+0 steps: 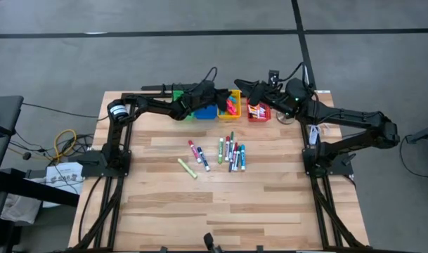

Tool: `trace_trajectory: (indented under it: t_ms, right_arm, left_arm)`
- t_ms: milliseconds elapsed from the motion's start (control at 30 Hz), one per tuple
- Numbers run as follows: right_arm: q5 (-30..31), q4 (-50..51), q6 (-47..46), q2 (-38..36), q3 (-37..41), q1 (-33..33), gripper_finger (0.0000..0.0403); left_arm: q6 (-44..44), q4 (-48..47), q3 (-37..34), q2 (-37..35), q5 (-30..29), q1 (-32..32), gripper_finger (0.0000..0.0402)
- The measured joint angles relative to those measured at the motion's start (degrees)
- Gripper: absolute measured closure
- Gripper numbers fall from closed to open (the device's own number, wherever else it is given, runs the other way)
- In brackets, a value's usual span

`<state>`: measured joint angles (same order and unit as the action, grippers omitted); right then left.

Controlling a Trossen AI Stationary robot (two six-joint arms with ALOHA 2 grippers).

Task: Pick & Place Markers
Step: Put the light green highlighter into the yellow basket

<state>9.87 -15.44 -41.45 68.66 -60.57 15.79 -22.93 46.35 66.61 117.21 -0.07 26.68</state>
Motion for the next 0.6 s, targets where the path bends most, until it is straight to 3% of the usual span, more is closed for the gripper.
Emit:
trace_trajectory:
  t_ms: [300,600]
  right_arm:
    - [0.02,6.69,0.00,0.02,-0.01,-0.01,0.0280]
    - [-0.42,12.46,0.81,0.04,-0.01,-0.36,0.0280]
  left_arm:
    - [13.26,-2.05,-1.01,-2.56,9.15,-0.77,0.0286]
    - [34.58,-12.18,-7.05,-16.95,9.25,-2.84,0.0286]
